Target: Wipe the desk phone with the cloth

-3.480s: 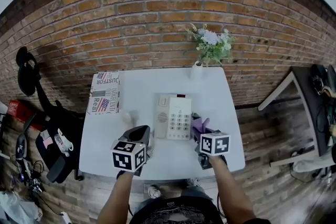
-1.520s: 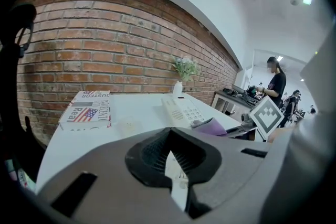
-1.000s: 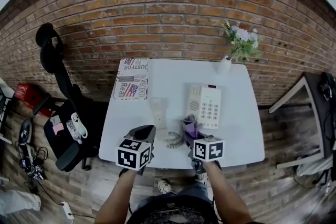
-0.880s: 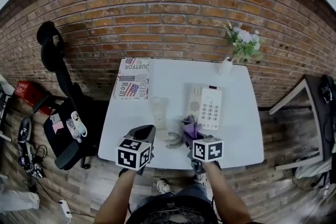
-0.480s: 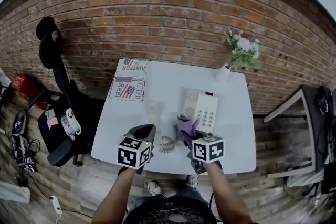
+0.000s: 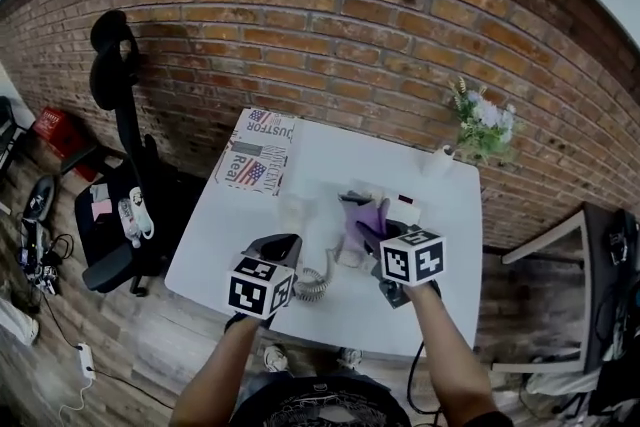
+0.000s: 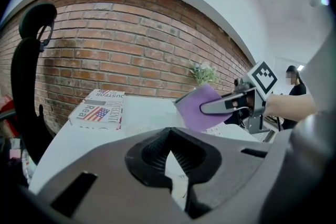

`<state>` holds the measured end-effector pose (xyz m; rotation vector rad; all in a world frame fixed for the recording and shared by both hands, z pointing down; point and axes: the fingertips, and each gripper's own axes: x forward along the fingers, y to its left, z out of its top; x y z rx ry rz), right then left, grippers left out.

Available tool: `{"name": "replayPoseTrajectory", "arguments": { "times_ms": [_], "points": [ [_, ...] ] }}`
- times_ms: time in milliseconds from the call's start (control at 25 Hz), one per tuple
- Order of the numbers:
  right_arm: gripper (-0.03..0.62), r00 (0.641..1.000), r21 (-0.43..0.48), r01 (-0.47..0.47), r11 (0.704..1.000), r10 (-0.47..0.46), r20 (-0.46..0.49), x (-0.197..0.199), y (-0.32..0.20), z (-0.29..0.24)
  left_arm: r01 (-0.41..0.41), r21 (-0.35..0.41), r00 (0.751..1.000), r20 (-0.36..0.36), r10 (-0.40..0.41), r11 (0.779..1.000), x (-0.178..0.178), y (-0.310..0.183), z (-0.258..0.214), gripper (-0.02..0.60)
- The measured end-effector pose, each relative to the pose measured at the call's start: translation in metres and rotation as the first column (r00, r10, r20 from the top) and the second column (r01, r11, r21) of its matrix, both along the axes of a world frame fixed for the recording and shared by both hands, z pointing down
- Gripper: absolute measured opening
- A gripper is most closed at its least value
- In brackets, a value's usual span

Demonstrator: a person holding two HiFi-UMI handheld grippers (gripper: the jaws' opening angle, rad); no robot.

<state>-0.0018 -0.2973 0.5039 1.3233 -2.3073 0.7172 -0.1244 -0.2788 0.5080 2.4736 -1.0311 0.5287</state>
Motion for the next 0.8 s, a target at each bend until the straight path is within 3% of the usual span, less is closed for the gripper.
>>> {"name": "replayPoseTrajectory", "arguments": {
  "times_ms": [360,800],
  "points": [
    [0.048,0.983,0.034,0.129,0.991,-0.123,-0.139,0.022,-0.066,-0.024,0.085,-0.004,0.996,0.013,-0.085,0.996,-0.004,-0.014,0.006,0.005],
    [0.048,0.919,0.036,0.252,0.967,-0.228,-0.321,0.022,-0.125,-0.018,0.159,-0.005,0.987,0.013,-0.159,0.987,-0.019,-0.024,0.011,0.005]
  ]
}}
